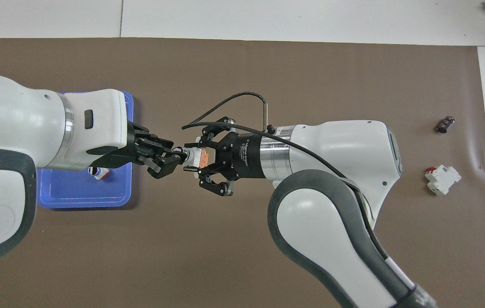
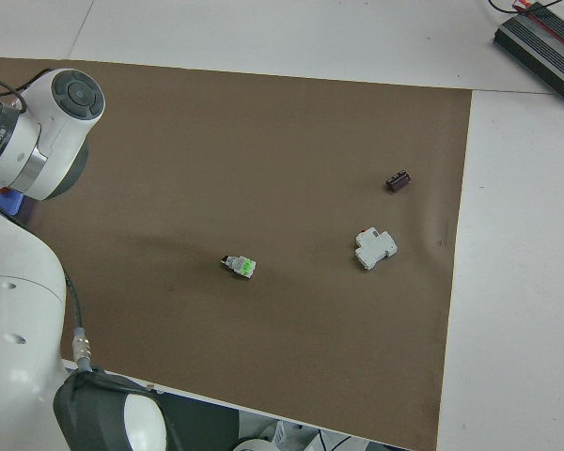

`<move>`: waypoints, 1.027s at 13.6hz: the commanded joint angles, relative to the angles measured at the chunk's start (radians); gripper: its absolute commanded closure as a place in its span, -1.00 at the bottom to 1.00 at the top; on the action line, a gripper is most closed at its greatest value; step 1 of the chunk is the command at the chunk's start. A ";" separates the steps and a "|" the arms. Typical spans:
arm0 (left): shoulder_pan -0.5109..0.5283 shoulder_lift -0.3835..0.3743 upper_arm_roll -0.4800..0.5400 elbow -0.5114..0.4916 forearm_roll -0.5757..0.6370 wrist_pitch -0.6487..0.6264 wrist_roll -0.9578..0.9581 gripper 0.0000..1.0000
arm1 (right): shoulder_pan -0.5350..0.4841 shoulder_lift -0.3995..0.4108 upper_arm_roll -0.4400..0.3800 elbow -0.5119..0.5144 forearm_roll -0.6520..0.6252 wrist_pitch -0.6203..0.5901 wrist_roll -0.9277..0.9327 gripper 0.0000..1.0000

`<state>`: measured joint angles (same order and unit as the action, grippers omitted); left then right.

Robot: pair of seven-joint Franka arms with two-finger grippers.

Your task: Turn and place switch with both arms

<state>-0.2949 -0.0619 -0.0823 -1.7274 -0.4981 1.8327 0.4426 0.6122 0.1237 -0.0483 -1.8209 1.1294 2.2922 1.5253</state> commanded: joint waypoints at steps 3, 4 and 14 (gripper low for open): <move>-0.003 0.007 0.012 0.028 -0.002 -0.027 0.015 0.34 | -0.009 0.008 0.005 0.015 0.009 0.000 -0.010 1.00; -0.003 0.008 0.013 0.028 -0.002 -0.029 0.016 0.42 | -0.009 0.008 0.005 0.015 0.009 0.000 -0.010 1.00; -0.004 0.005 0.013 0.023 -0.002 -0.029 0.018 1.00 | -0.009 0.008 0.005 0.015 0.009 0.000 -0.011 1.00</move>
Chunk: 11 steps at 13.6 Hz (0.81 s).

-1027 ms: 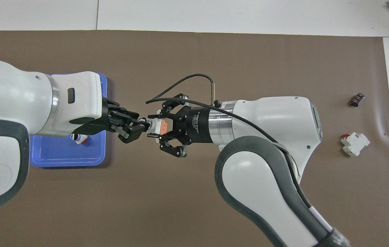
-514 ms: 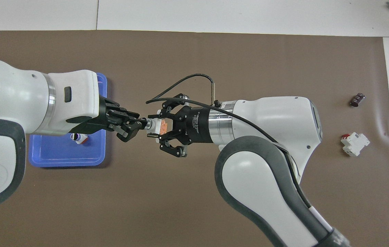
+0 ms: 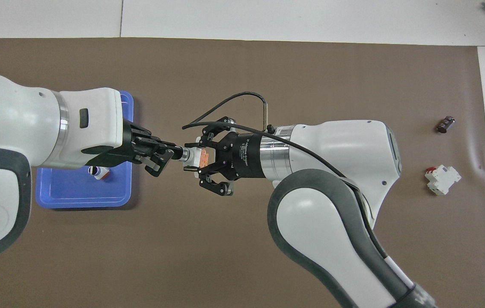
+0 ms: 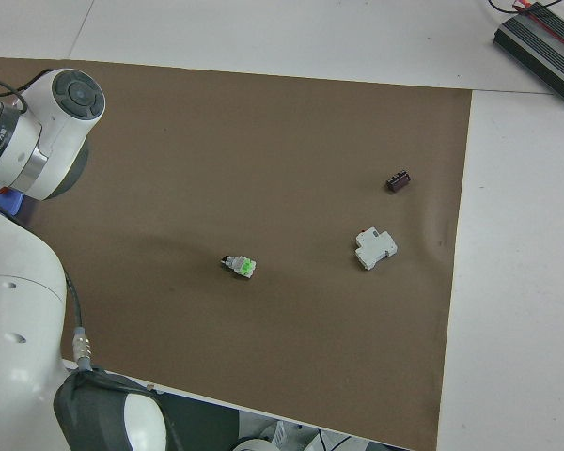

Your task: Turn and place switch with both arms

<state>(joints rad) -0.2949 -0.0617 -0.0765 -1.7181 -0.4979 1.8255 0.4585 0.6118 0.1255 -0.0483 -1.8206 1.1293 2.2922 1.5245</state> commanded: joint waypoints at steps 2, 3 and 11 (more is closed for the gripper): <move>-0.007 0.000 0.007 0.006 -0.004 -0.026 -0.026 1.00 | -0.009 0.006 0.005 0.015 0.009 0.000 -0.010 1.00; -0.009 -0.003 0.007 -0.001 -0.004 -0.032 -0.047 1.00 | -0.009 0.006 0.005 0.015 0.009 0.000 -0.009 1.00; -0.020 -0.024 0.000 -0.044 -0.041 -0.045 -0.381 1.00 | -0.009 0.006 0.005 0.014 0.009 0.000 -0.010 1.00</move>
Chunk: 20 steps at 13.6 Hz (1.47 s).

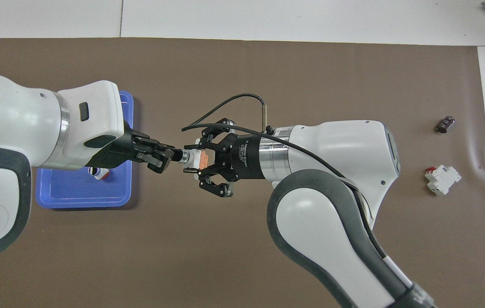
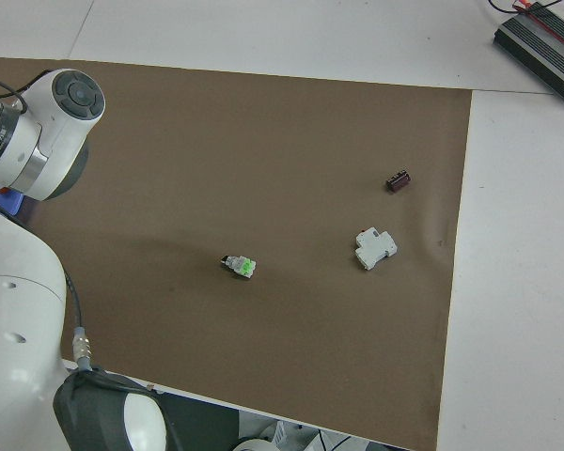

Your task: Turn and place switch with both arms

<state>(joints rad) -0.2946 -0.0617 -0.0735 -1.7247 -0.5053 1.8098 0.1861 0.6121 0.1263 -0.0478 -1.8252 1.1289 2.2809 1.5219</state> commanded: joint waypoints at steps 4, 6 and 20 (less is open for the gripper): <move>-0.054 -0.032 -0.011 -0.038 -0.029 -0.032 -0.532 1.00 | -0.009 0.006 0.005 0.020 0.009 0.011 -0.008 1.00; -0.055 -0.032 -0.014 -0.038 -0.032 -0.024 -0.649 1.00 | -0.009 0.006 0.005 0.020 0.009 0.011 -0.008 1.00; -0.044 -0.032 -0.011 -0.039 -0.021 -0.049 -1.008 1.00 | -0.009 0.006 0.005 0.020 0.009 0.011 -0.008 1.00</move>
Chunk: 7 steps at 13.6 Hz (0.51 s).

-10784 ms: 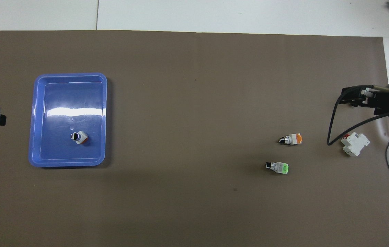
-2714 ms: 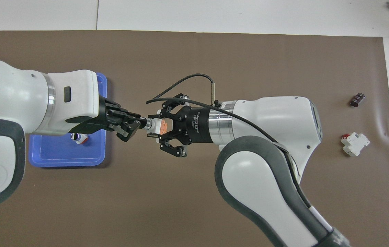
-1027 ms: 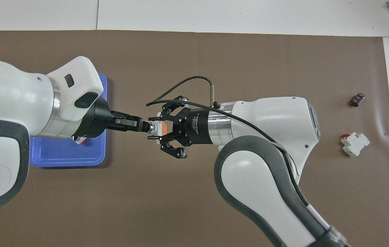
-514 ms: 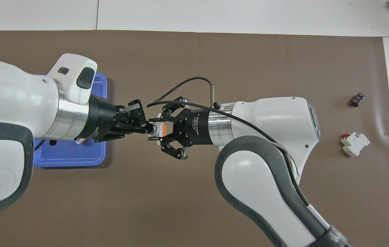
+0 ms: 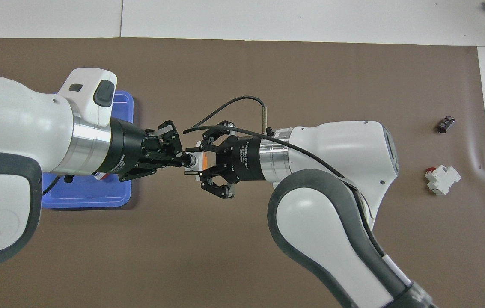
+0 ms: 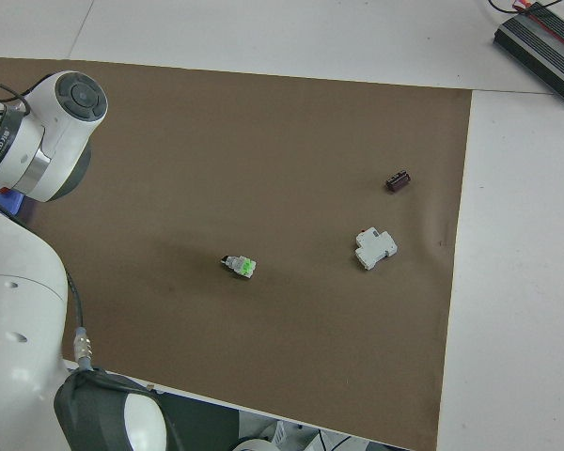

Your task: Turn and place switch with both arms

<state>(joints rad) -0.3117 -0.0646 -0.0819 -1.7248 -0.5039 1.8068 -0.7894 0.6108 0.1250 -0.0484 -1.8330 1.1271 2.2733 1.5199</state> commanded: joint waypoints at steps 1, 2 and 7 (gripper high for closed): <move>-0.027 -0.029 -0.002 -0.039 -0.021 -0.046 -0.042 1.00 | -0.008 0.007 0.005 0.026 0.011 0.018 -0.006 1.00; -0.027 -0.029 -0.002 -0.041 -0.021 -0.046 -0.051 1.00 | -0.008 0.007 0.005 0.027 0.011 0.018 -0.006 1.00; -0.024 -0.030 -0.002 -0.039 -0.021 -0.061 -0.071 1.00 | -0.008 0.007 0.005 0.026 0.011 0.018 -0.006 1.00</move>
<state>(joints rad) -0.3117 -0.0646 -0.0809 -1.7250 -0.5039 1.8016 -0.8273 0.6113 0.1251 -0.0477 -1.8341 1.1271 2.2723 1.5199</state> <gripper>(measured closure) 0.890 0.577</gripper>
